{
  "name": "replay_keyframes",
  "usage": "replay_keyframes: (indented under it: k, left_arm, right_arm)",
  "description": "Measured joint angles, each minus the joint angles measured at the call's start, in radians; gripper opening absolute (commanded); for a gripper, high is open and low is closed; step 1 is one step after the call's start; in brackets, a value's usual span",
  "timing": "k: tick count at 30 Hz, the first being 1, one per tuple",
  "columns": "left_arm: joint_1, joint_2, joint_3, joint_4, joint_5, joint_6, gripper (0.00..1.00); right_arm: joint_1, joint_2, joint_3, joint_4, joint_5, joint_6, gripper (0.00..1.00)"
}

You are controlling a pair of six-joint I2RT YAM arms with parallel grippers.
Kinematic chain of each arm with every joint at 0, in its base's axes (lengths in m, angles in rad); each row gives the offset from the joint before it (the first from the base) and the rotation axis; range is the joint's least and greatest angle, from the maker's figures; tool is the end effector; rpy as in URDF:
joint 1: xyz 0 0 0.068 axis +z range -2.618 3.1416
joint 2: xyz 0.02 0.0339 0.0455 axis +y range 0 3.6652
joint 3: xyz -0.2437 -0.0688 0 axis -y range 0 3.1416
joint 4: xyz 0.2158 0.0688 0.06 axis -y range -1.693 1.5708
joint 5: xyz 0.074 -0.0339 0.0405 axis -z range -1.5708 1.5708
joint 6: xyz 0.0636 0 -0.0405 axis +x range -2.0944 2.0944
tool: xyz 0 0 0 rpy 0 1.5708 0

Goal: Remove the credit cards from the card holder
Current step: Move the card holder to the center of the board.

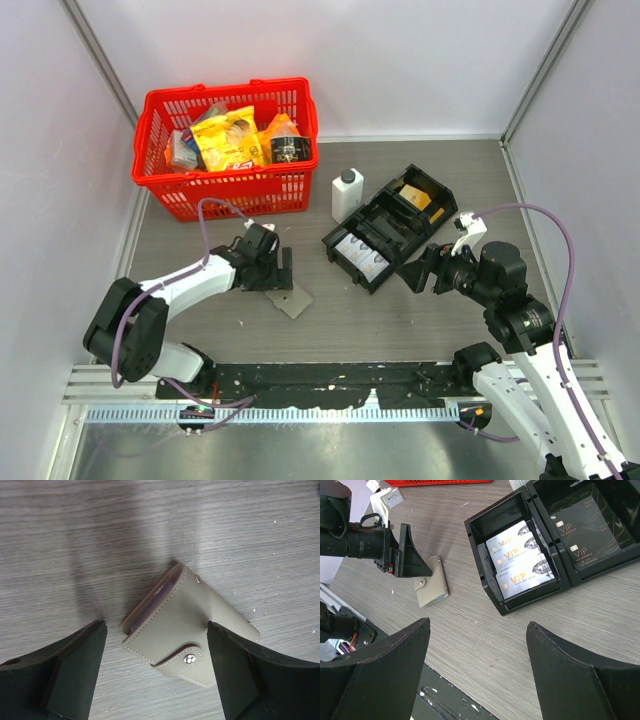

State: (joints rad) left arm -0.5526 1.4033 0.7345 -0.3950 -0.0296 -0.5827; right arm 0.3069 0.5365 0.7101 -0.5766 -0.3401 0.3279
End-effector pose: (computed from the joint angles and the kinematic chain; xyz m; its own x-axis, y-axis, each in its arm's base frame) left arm 0.2161 -0.1310 0.1468 -0.9033 -0.0892 -0.4197 0.0184 0.9692 -0.2456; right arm 0.1232 0.0613 0.2819 -0.5399 0.1474 -0.8287 -0.4262 0.8012 0.4201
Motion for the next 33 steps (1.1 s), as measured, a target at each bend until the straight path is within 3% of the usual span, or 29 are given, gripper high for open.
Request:
replay_keyframes:
  k: [7, 17, 21, 27, 33]
  left_arm:
    - [-0.035, -0.029, -0.045, 0.058, 0.088, -0.077, 0.85]
    - [-0.316, -0.113, -0.137, 0.182, 0.167, -0.303, 0.85]
    - [-0.348, -0.188, -0.12, 0.154, 0.145, -0.324, 0.84]
    - [-0.338, -0.215, 0.042, 0.029, -0.024, -0.21, 0.74]
    - [-0.312, -0.03, 0.152, -0.006, -0.069, -0.074, 0.53]
  right_arm:
    - [0.0, 0.021, 0.0, 0.001, -0.018, -0.003, 0.82]
    - [0.048, 0.121, 0.0, 0.001, -0.055, -0.009, 0.79]
    - [0.114, 0.167, 0.0, 0.001, -0.033, -0.007, 0.78]
    - [0.2, 0.224, -0.001, 0.0, 0.039, 0.006, 0.77]
    - [0.264, 0.243, -0.004, 0.007, 0.092, 0.042, 0.72]
